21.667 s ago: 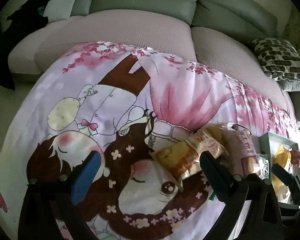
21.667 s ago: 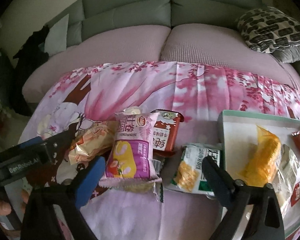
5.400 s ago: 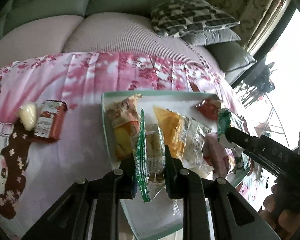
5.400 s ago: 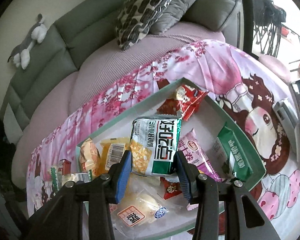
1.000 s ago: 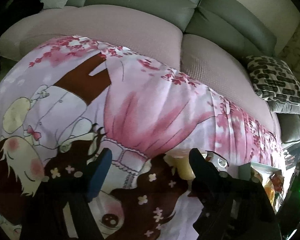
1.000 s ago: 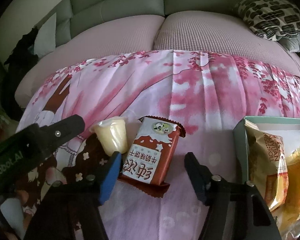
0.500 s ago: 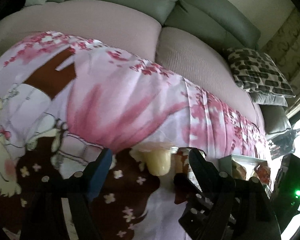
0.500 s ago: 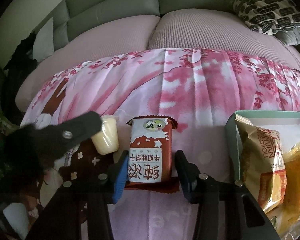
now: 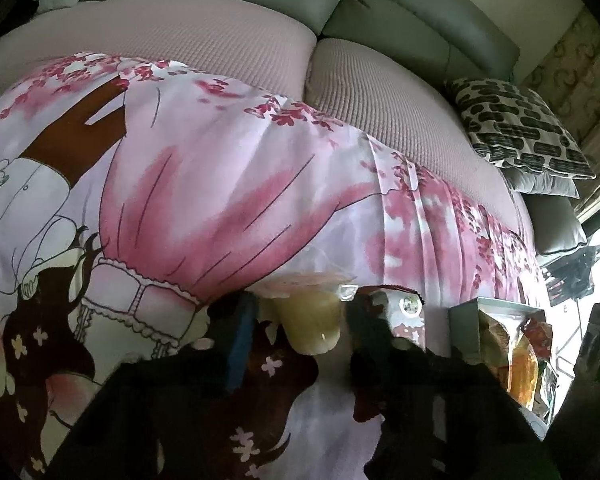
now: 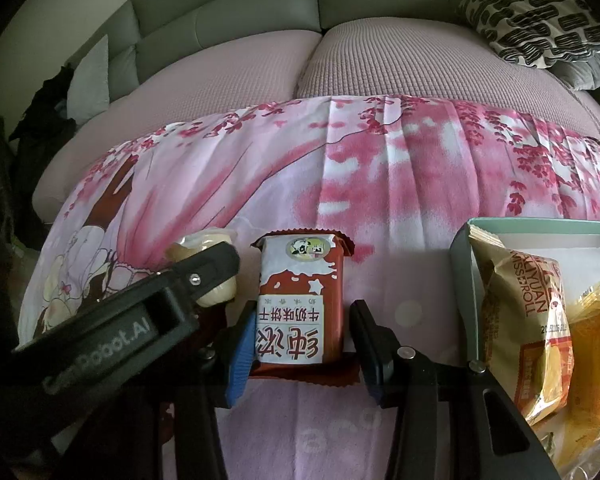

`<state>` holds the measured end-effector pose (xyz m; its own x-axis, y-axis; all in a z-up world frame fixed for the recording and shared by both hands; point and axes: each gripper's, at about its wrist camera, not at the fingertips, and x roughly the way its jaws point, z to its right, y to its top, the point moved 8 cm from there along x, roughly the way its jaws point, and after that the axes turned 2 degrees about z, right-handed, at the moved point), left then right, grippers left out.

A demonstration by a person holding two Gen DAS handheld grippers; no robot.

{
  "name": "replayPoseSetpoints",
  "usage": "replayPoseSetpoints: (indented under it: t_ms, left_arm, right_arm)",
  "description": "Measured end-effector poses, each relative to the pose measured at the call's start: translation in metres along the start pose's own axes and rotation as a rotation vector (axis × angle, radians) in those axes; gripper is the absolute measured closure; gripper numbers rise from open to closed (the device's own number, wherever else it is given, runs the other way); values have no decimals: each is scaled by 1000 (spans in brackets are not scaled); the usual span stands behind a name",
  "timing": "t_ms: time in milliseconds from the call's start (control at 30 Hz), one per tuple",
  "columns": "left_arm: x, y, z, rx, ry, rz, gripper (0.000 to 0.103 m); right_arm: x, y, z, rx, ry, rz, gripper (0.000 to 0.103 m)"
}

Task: Organize snacks
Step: 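Grasp the red milk biscuit box with the right gripper while the left grasps the yellow jelly cup, then lift and carry the jelly cup and biscuit box over the tray with both grippers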

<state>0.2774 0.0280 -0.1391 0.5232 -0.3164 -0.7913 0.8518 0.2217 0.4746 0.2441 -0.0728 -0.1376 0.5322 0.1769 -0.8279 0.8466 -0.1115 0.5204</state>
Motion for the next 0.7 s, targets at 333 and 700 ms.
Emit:
replayPoseSetpoints:
  t_ms: [333,700]
  left_arm:
    - [-7,0,-2,1,9,-3,66]
    - [-40,3,-4,-5,44,30,66]
  right_arm:
    - [-3,-1,-2,6,12,2,56]
    - [-23,-5,-4,10,37,5,61]
